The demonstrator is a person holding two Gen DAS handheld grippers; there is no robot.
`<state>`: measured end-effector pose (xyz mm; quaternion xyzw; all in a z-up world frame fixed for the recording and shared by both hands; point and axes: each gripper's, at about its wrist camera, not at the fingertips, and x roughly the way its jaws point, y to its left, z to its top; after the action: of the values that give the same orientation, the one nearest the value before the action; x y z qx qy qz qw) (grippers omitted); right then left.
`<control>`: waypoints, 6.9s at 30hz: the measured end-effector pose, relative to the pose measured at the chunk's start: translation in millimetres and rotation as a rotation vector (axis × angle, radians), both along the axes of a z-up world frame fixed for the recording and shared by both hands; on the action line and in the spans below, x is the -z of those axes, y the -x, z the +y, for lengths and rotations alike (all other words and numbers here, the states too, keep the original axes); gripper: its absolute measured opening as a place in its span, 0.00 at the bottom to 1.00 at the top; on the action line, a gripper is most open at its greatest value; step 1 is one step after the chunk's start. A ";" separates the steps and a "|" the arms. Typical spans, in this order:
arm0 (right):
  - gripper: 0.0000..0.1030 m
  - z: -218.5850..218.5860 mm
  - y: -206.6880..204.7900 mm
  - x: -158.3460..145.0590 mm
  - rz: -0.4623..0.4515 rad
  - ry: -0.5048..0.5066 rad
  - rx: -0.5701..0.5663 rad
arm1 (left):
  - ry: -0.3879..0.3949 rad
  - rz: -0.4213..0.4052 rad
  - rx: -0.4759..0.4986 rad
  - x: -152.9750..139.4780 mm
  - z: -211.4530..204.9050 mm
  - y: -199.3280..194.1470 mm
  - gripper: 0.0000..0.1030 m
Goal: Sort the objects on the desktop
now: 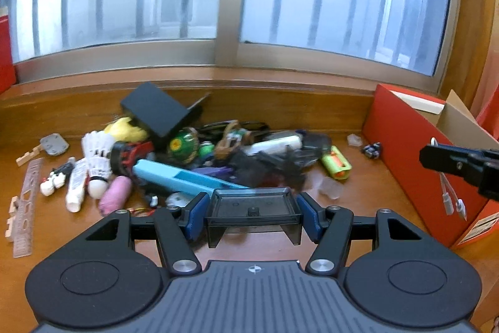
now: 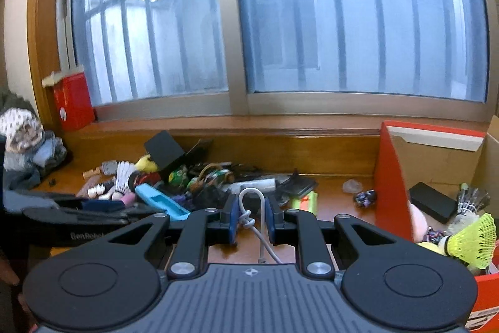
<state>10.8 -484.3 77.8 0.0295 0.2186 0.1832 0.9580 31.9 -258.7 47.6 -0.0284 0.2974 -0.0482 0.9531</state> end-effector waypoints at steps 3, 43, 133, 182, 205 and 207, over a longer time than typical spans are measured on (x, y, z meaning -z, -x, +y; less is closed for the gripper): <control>0.19 -20.6 -3.9 -4.8 -0.001 -0.031 -0.001 | -0.010 -0.003 -0.002 -3.4 -16.8 -3.2 0.59; 0.23 -136.2 -26.0 -13.4 0.041 -0.134 -0.125 | -0.060 0.003 0.106 -15.2 -125.6 -37.9 0.64; 0.20 -7.3 7.8 94.5 0.349 0.170 0.336 | -0.153 0.183 0.456 72.1 -109.4 -77.1 0.71; 0.14 -3.2 -42.1 89.2 0.321 0.152 0.077 | -0.069 0.070 0.270 12.8 -55.4 -50.6 0.59; 0.14 -96.1 -7.7 -52.0 -0.061 -0.074 0.117 | -0.001 -0.121 0.348 -61.9 -130.0 -76.6 0.59; 0.14 -110.7 -12.3 -54.0 -0.075 -0.072 0.139 | 0.002 -0.133 0.366 -66.0 -148.5 -82.9 0.59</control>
<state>23.1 -595.0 131.9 0.0721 0.1732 0.1247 0.9743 114.9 -407.2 113.6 0.0284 0.2337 -0.2230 0.9460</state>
